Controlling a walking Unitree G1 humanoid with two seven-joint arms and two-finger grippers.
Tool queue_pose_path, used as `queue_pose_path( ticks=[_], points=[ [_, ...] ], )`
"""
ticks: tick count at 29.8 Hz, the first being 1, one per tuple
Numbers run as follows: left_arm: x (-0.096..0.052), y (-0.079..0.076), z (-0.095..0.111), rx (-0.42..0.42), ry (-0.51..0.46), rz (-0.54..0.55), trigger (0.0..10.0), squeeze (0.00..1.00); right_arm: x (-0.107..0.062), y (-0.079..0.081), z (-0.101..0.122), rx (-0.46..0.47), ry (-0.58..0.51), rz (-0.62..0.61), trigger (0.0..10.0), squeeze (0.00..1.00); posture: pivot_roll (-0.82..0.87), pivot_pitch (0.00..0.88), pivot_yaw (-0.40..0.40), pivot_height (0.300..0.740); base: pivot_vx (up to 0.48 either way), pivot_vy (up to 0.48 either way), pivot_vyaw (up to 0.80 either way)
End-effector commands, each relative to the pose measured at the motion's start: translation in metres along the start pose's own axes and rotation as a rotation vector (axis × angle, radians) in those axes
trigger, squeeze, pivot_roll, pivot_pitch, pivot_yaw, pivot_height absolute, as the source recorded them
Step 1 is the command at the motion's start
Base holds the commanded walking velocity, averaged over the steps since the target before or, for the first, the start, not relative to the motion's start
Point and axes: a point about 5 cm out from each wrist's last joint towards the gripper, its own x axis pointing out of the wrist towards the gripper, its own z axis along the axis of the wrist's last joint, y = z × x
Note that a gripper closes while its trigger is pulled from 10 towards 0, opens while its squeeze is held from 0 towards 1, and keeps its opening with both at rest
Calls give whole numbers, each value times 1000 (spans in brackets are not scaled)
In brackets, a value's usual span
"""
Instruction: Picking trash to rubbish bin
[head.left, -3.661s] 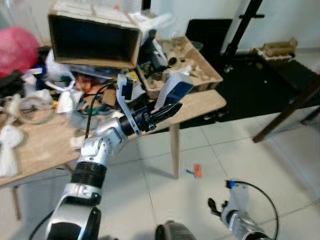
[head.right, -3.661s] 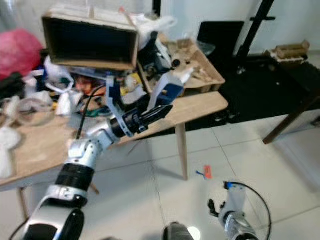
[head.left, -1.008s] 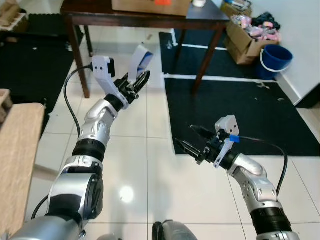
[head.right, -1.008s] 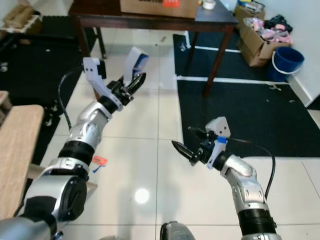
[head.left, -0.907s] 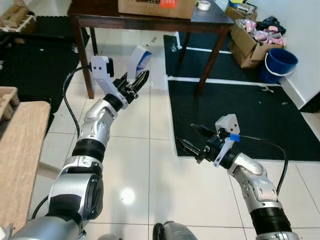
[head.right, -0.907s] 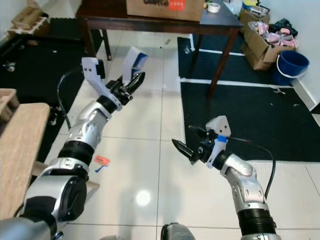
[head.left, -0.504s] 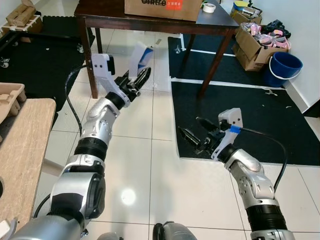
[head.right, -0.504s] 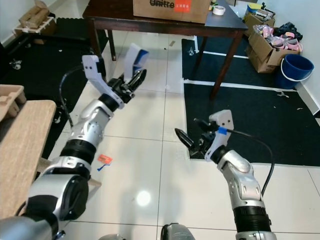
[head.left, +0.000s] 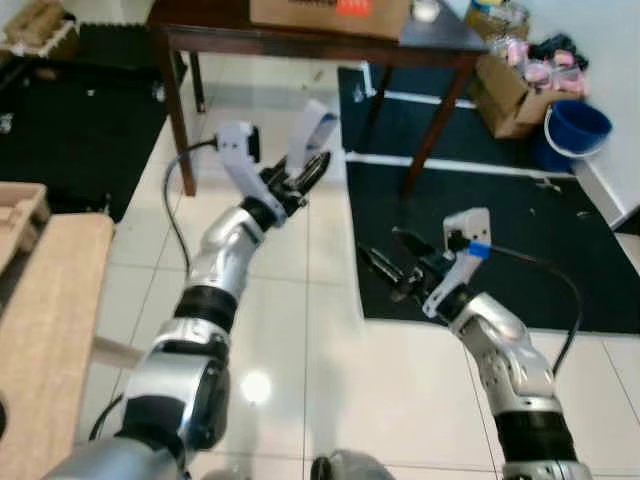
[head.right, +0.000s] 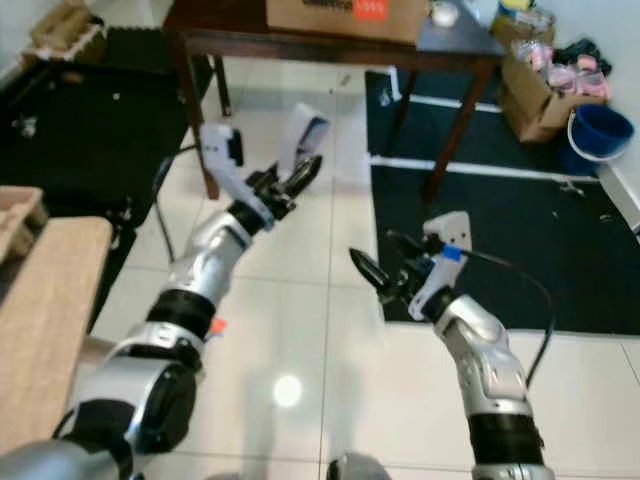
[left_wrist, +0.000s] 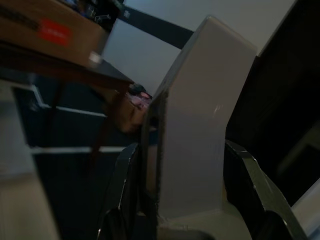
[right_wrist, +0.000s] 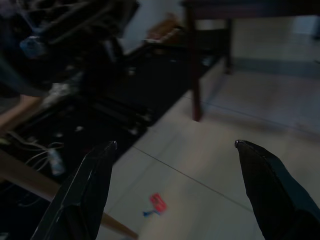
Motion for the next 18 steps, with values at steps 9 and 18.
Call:
queue_pose_path(
  ticks=[9, 18],
  points=[
    [1, -3, 1, 12, 14, -19, 10000, 0, -2, 6, 1, 30, -1, 15, 10000, 0, 74, 87, -55, 740, 327, 0, -672],
    [2, -4, 1, 14, 12, -26, 10000, 0, -2, 7, 2, 27, -3, 18, 10000, 0, 73, 85, -54, 740, 324, 0, -756]
  ],
)
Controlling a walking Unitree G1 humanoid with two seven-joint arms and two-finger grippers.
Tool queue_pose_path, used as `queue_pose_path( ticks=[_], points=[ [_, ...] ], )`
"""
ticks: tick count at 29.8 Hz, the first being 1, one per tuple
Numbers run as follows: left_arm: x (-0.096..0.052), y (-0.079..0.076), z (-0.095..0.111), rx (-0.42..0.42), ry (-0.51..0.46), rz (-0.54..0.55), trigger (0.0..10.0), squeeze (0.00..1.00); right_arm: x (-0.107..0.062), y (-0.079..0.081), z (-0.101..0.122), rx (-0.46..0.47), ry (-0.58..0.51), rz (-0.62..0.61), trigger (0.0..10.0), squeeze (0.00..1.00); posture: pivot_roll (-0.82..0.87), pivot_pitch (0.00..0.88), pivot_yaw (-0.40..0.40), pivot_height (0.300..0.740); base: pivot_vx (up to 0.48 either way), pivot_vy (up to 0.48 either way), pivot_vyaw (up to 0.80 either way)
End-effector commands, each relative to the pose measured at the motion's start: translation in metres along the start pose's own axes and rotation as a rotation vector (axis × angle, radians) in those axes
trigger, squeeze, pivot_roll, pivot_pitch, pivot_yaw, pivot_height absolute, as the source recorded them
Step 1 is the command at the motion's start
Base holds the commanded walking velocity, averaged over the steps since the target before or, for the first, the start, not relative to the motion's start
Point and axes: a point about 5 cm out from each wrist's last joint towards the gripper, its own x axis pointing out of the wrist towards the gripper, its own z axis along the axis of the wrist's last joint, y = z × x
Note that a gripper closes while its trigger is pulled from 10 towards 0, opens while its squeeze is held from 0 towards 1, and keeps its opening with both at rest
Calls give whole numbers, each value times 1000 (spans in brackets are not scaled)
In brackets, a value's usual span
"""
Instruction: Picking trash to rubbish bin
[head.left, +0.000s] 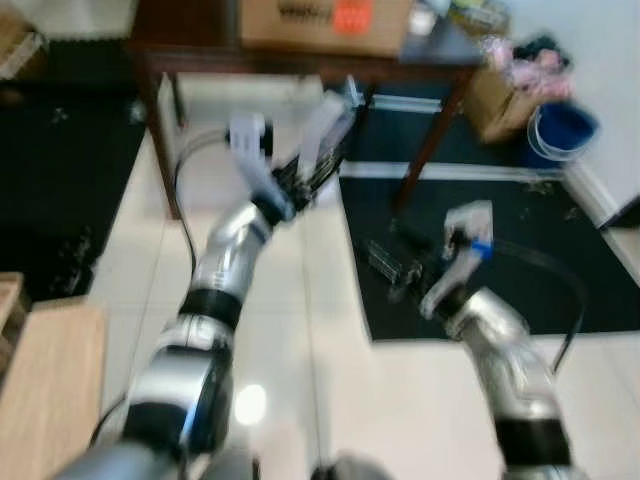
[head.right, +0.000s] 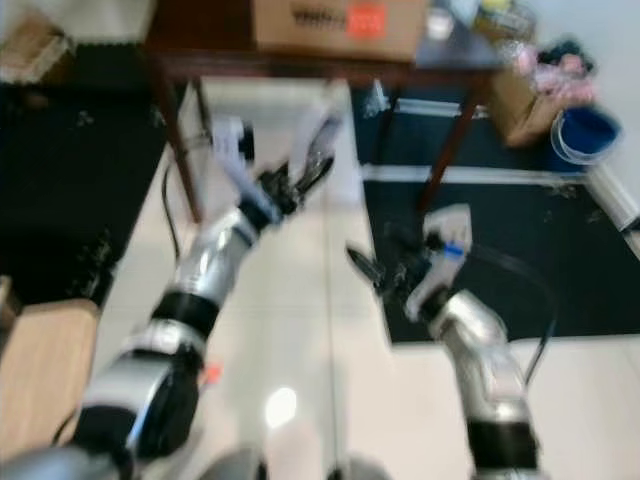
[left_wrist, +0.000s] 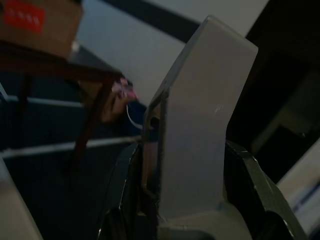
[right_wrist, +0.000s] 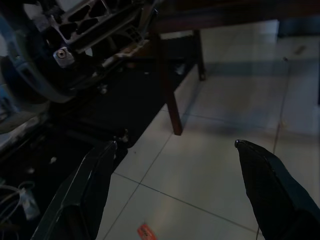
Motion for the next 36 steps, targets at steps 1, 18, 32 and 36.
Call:
queue_pose_path(
  ticks=[1, 18, 32, 36],
  points=[
    [4, -5, -1, 7, 13, -26, 10000, 0, -4, -3, 2, -2, 8, -12, 10000, 0, 73, 85, -54, 740, 326, 0, -756],
    [9, -10, 0, 10, 9, -47, 10000, 0, 0, -5, 7, -11, 0, -18, 10000, 0, 69, 73, -57, 740, 345, 0, -261],
    [13, 1, 38, 77, -91, -7, 10000, 0, -3, 2, 10, -45, -2, 21, 10000, 0, 63, 81, -49, 740, 355, 0, 0],
    [16, 6, 62, 147, -143, 2, 10000, 0, -3, -1, 17, -51, -56, 6, 10000, 0, 63, 82, -48, 740, 353, 0, 0]
  ],
)
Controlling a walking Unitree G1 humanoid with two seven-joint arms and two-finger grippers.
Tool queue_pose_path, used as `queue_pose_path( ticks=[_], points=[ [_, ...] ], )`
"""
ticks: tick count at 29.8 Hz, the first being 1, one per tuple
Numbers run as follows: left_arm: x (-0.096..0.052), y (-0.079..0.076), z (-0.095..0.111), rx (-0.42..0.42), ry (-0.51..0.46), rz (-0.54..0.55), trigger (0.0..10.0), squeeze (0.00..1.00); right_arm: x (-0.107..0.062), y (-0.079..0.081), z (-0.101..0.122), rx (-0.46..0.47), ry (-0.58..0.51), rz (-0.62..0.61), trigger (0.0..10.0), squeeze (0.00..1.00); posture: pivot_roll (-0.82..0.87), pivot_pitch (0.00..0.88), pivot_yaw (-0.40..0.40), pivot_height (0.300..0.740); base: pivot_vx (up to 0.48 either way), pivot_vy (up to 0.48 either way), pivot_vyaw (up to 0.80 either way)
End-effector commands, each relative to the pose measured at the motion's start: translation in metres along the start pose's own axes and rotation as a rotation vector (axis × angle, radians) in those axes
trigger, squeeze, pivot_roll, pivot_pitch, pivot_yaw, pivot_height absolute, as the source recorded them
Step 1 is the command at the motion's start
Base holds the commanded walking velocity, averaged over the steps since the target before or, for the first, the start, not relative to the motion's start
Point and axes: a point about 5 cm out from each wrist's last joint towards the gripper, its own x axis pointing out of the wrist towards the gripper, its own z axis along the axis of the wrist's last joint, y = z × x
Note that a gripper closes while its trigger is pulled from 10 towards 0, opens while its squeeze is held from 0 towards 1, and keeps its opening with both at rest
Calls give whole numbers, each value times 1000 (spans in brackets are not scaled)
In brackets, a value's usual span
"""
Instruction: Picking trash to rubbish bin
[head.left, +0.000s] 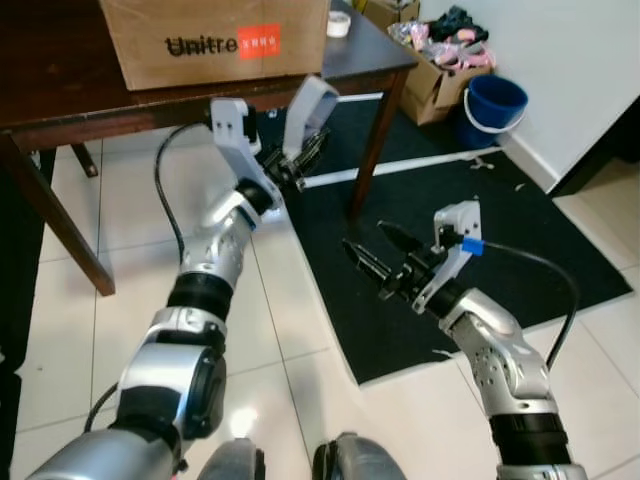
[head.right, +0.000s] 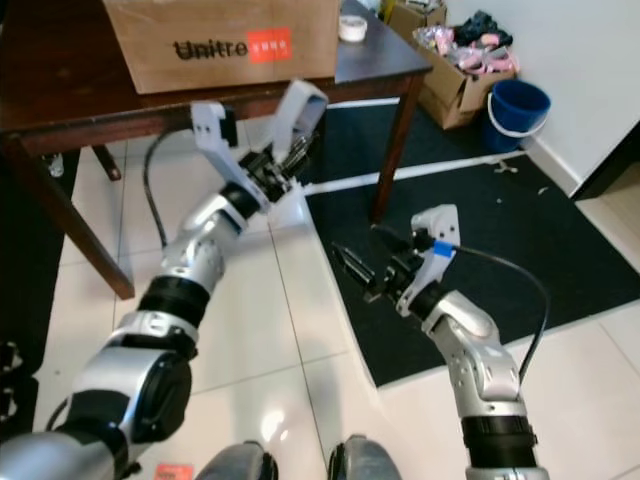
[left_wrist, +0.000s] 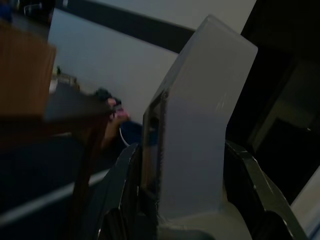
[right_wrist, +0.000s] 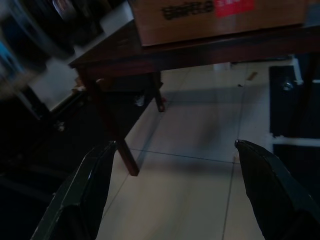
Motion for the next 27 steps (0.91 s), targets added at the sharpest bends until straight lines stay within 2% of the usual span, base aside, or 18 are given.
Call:
queue_pose_path(
  ticks=[1, 6, 12, 27],
  points=[
    [7, 0, 19, 60, -51, -13, 10000, 0, -3, -3, 9, -16, -50, -13, 10000, 0, 63, 82, -48, 740, 349, 0, 0],
    [8, 3, 29, 90, -75, -9, 10000, 0, -3, -3, 13, -27, -76, -8, 10000, 0, 63, 79, -45, 740, 349, 0, 0],
    [7, 7, 35, 134, -81, 13, 10000, 0, -4, -2, 19, -39, -102, -7, 10000, 0, 63, 79, -45, 740, 347, 0, 800],
    [8, 8, 29, 162, -60, 34, 10000, 0, 1, -1, 24, -36, -116, -3, 10000, 0, 61, 76, -45, 740, 348, 0, 0]
  ],
)
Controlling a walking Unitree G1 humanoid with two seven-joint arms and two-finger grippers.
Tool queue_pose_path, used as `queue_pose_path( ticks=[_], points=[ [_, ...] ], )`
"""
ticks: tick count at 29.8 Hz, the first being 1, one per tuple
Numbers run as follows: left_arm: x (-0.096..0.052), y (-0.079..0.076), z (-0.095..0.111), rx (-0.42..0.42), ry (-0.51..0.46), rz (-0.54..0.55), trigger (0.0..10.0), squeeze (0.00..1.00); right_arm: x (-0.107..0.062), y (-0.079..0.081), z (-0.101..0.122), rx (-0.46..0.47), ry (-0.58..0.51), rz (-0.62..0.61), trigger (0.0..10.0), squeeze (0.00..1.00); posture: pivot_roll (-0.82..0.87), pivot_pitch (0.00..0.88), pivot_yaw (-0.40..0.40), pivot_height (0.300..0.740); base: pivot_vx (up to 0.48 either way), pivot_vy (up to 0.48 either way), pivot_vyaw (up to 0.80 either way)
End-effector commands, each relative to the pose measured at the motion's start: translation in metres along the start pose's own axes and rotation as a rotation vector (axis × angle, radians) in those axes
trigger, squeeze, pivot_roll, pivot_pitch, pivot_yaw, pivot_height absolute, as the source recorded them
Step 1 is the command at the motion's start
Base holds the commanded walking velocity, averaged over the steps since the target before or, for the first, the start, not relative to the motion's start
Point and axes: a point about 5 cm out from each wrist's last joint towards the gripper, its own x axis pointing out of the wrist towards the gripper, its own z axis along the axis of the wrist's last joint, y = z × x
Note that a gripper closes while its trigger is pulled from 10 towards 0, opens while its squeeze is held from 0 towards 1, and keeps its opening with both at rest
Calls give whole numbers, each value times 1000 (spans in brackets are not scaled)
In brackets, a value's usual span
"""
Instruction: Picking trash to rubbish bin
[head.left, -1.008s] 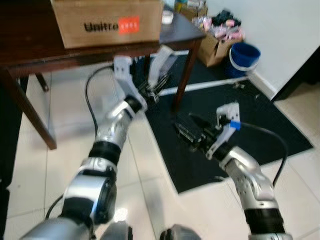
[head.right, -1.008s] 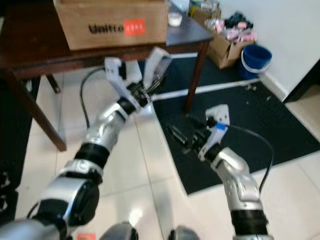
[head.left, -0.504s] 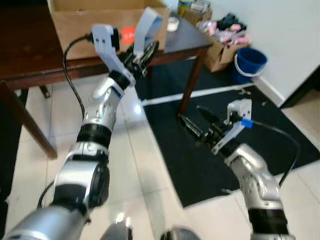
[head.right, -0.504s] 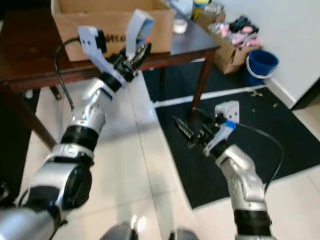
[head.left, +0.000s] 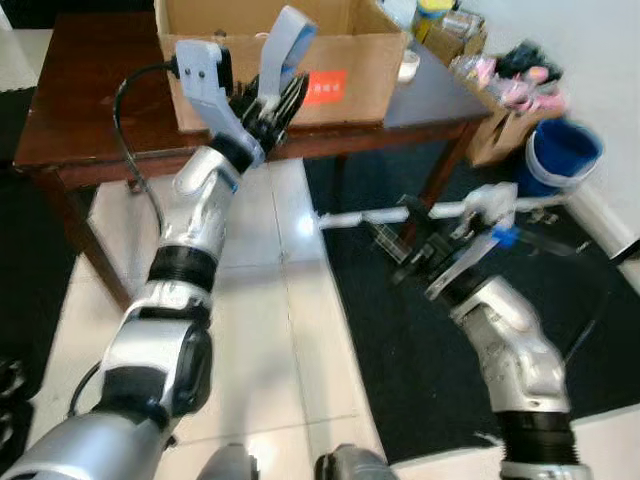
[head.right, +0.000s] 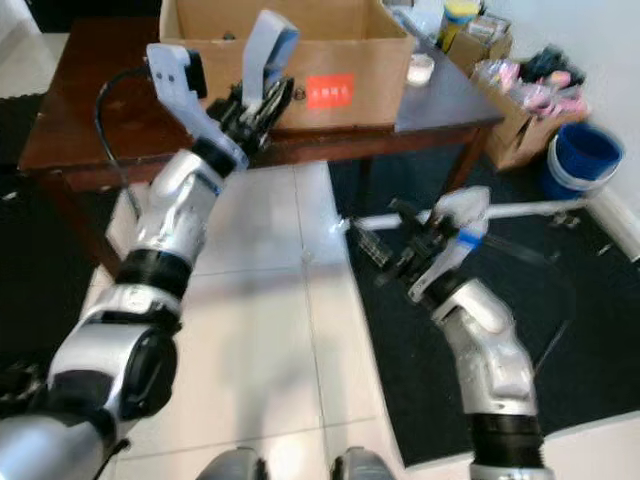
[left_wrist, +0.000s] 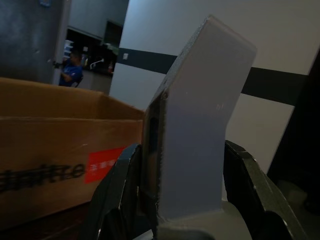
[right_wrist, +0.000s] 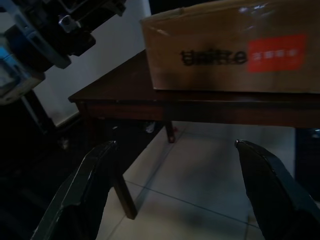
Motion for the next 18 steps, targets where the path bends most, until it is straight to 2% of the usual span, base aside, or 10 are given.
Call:
queue_pose_path(
  ticks=[1, 8, 18],
  points=[
    [1, -3, -4, 8, 17, -9, 10000, 0, -3, -1, 2, 2, -4, -2, 10000, 0, 61, 76, -45, 740, 349, 0, 0],
    [3, -6, -5, 17, 16, -19, 10000, 0, -3, 2, -1, 6, 11, 14, 10000, 0, 57, 77, -49, 740, 350, 0, 0],
    [9, -20, -9, 14, 10, -65, 10000, 0, 2, 8, -4, 21, 12, 34, 10000, 0, 57, 75, -44, 740, 348, 0, 0]
  ],
)
